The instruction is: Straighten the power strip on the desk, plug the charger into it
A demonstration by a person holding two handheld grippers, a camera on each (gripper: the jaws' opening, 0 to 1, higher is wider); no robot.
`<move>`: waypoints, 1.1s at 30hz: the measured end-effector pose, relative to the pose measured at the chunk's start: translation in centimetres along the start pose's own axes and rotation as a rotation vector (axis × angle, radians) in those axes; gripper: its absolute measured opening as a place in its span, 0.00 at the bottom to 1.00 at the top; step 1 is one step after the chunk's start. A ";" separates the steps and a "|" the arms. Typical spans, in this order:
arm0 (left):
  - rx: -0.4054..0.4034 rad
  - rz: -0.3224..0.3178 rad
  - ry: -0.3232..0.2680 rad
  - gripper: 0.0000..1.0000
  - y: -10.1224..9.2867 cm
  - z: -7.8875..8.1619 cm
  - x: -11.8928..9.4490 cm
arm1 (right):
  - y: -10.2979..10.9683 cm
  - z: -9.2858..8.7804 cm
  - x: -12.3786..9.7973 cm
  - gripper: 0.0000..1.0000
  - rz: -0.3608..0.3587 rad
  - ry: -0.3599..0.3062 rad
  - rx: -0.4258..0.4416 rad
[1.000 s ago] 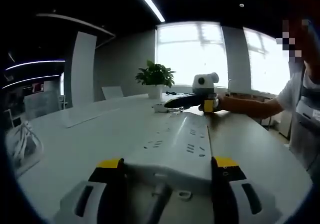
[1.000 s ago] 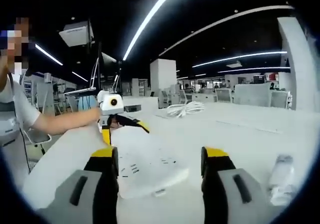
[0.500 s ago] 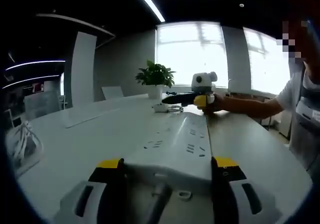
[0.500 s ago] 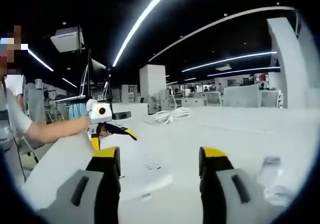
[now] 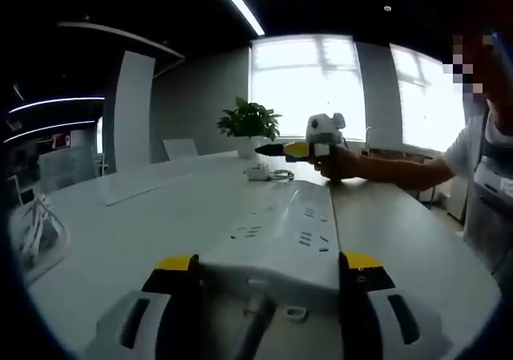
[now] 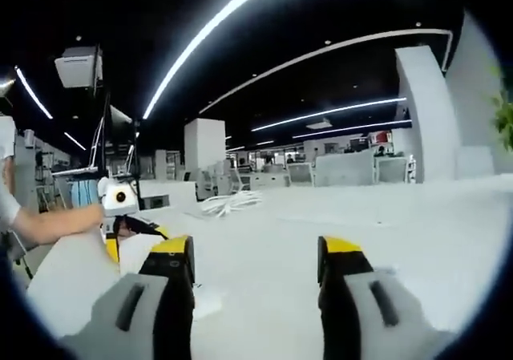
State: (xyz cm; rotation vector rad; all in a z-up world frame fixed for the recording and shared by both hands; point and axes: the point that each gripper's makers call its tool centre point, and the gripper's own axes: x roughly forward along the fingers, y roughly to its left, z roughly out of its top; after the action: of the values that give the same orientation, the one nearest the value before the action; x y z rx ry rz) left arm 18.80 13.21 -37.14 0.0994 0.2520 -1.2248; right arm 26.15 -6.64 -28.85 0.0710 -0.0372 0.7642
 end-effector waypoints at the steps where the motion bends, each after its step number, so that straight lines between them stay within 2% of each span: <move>1: 0.000 0.000 0.000 0.71 0.0 0.0 0.0 | -0.3 0.2 -0.1 0.59 -0.011 -0.010 0.023; 9: 0.000 0.001 -0.003 0.71 0.0 0.0 0.0 | -2.4 0.7 -0.7 0.58 -0.071 -0.036 0.135; 15: -0.001 0.002 -0.003 0.72 0.2 0.1 0.1 | -3.1 0.9 -0.8 0.58 -0.096 -0.039 0.124; 17: -0.001 0.003 -0.004 0.72 0.2 0.1 0.1 | -3.1 0.9 -0.9 0.58 -0.085 -0.030 0.145; 25: -0.001 0.005 -0.005 0.72 0.3 0.1 0.1 | -4.2 1.2 -1.6 0.58 -0.123 -0.046 0.194; 28: -0.001 0.005 -0.006 0.72 0.3 0.1 0.1 | -4.1 1.3 -1.6 0.49 -0.113 -0.046 0.192; 33: -0.001 0.005 -0.006 0.72 0.3 0.1 0.1 | -4.2 0.8 -1.7 0.49 -0.142 -0.009 0.124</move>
State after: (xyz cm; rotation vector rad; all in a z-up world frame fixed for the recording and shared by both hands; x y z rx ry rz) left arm 19.11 13.23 -37.03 0.0952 0.2470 -1.2203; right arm 27.86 -10.89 -28.38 0.1933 0.0065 0.6236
